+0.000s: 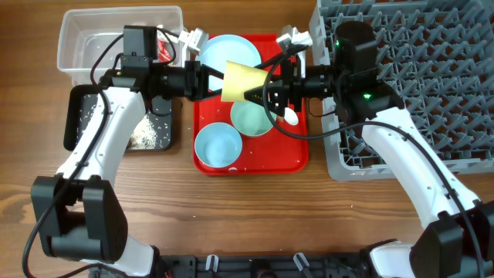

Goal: Sort waste into correct bins and load items into the dishwasher rack
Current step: 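Hand the yellow cup from the left gripper to the right gripper, then carry the yellow cup right and place it upside down in the rack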

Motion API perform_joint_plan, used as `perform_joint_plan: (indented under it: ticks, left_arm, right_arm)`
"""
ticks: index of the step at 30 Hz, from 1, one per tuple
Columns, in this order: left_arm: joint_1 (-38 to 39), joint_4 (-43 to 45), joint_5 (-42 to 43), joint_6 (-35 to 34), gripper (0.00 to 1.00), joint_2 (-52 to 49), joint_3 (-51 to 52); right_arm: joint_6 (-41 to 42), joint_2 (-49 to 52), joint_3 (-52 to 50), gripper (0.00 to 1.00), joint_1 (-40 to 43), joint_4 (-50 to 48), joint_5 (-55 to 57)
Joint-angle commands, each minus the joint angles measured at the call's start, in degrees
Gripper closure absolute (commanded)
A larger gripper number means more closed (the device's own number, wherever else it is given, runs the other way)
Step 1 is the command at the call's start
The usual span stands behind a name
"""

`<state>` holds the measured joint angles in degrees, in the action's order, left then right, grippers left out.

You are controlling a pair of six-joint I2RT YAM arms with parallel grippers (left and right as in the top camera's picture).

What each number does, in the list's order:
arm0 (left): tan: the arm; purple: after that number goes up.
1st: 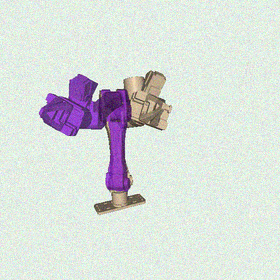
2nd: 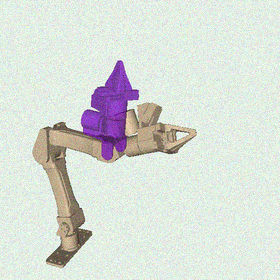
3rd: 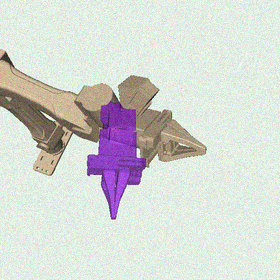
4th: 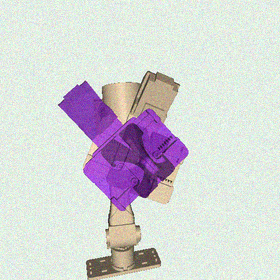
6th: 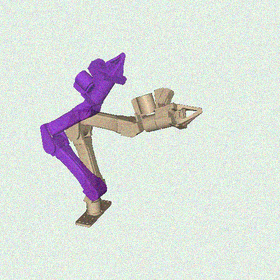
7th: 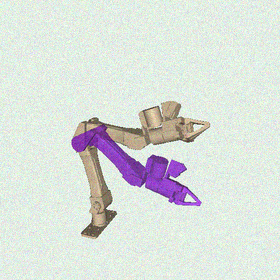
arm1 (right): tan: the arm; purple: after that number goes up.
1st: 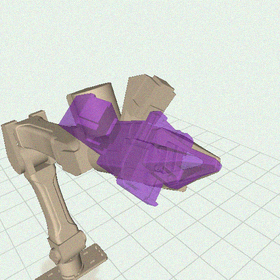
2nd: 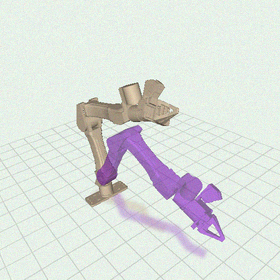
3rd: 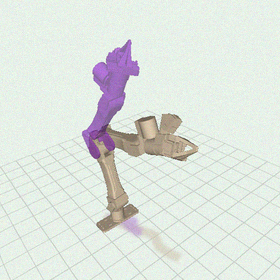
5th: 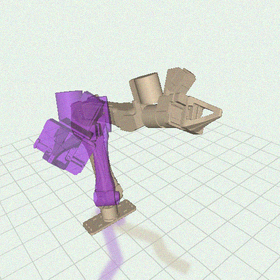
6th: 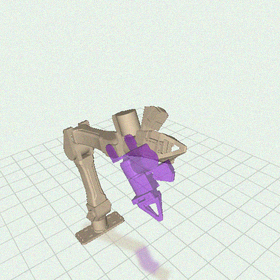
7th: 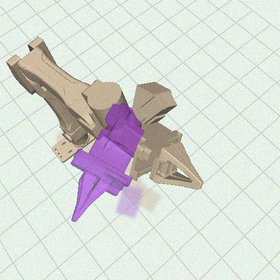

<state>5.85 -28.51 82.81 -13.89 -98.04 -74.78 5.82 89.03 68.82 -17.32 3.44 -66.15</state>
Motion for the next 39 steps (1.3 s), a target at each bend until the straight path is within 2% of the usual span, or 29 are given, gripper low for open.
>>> perform_joint_plan:
  ticks: [1, 7, 12, 14, 15, 17, 31, 39]
  left_arm:
    - [1.1, 0.9, 1.6, 0.2, 0.96, 0.9, -0.8]
    - [1.1, 1.2, 1.6, 0.2, 0.96, 0.9, -0.8]
    - [1.1, 1.2, 1.1, 0.2, 0.96, 0.9, -0.8]
    - [1.1, 1.4, 1.1, 0.2, 0.86, 0.9, -0.8]
    - [1.1, 1.4, 1.1, 0.2, 0.76, 0.9, -0.8]
    - [1.1, 1.4, 1.1, 0.2, 0.72, 0.9, -0.8]
    - [1.1, 1.3, -0.4, 0.2, 0.69, 0.9, -0.8]
    - [1.1, 1.3, -3.2, 0.2, 0.67, 0.9, -0.8]
  right_arm:
    - [1.7, 0.7, 0.8, 0.29, -0.2, -0.9, 0.1]
    - [1.8, 0.7, 0.8, 0.43, -0.2, -0.9, 0.1]
    - [1.9, 0.7, 0.8, 0.50, -0.2, -0.8, 0.1]
    - [1.9, 0.7, 0.8, 0.51, -0.2, -0.8, 0.1]
    - [1.8, 0.7, 0.8, 0.51, -0.2, -0.8, -0.3]
    - [1.7, 0.7, 0.8, 0.52, -0.2, -0.8, -0.3]
    - [2.6, 0.7, 0.8, 0.58, 9.1, 4.1, 0.7]
    - [5.4, 0.5, 0.9, 0.58, 15.1, 11.4, 7.5]
